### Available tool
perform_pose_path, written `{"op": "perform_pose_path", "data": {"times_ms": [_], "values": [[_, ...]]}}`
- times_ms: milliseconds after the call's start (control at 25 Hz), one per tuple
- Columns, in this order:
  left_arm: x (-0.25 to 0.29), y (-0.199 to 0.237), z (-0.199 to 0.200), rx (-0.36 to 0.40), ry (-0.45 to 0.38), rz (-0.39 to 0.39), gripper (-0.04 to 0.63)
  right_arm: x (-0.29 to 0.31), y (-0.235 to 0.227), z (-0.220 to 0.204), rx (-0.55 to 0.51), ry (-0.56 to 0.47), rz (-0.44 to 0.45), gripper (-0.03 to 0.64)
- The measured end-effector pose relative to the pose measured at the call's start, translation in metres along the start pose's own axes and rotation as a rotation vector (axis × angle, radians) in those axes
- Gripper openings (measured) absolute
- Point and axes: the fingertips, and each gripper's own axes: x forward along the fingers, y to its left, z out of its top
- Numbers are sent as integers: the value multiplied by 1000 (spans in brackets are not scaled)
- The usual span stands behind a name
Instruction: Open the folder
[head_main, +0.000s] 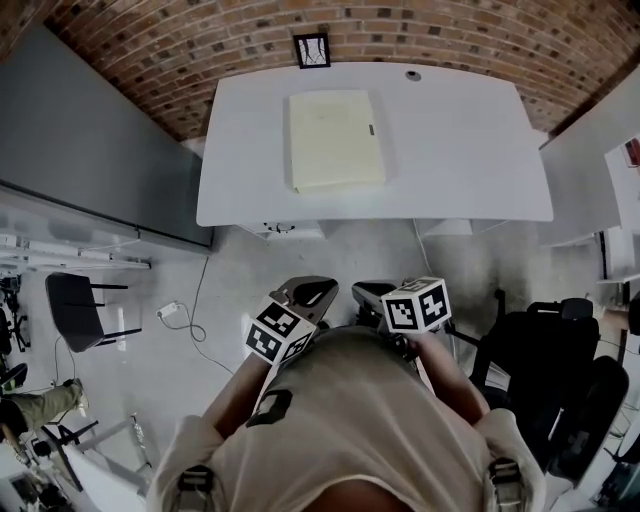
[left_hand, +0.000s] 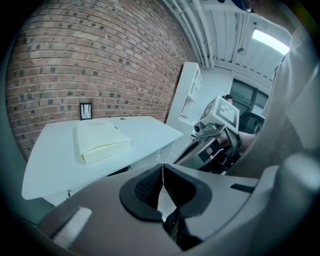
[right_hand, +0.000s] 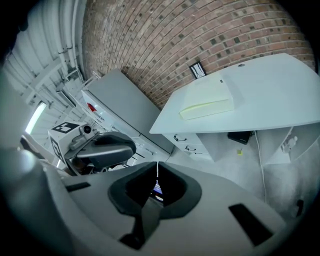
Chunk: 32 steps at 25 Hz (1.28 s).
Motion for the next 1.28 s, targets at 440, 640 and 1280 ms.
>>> {"op": "perform_pose_path", "data": {"times_ms": [440,640,1280], "values": [[43,14,40,-8,-7,127,6,-36,-55,26,-24,20,31,6],[43,29,48,1,-2,188,6,-38,-62,31,-29,36,44,6],[18,145,68,15,-49,156,6,6,-64,88,-13,14,-94,6]]}}
